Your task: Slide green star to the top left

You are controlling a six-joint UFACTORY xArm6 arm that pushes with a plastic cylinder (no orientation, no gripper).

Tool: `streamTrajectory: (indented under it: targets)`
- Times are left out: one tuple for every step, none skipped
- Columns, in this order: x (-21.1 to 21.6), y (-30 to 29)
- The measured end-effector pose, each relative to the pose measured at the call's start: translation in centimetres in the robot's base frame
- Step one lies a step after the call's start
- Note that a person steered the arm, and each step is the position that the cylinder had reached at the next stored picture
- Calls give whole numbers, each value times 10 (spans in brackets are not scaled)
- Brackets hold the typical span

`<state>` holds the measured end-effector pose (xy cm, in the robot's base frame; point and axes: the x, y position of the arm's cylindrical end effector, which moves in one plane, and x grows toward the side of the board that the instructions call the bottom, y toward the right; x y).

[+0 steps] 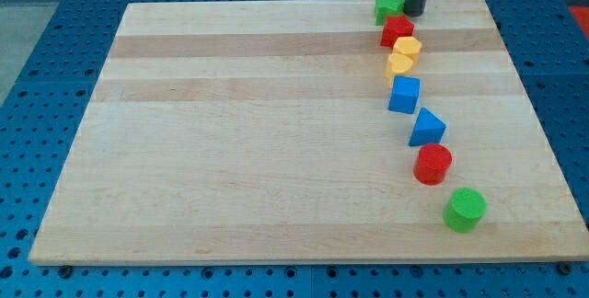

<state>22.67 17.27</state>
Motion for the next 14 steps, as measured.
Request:
streamTrajectory:
  targets:
    - [0, -4]
    - [0, -34]
    - [0, -66]
    - [0, -100]
    - [0, -134]
    - [3, -159]
    - [4, -156]
    - [12, -131]
    - [19, -132]
    - [25, -141]
    - [25, -167]
    - [25, -207]
    - [25, -222]
    - [25, -259]
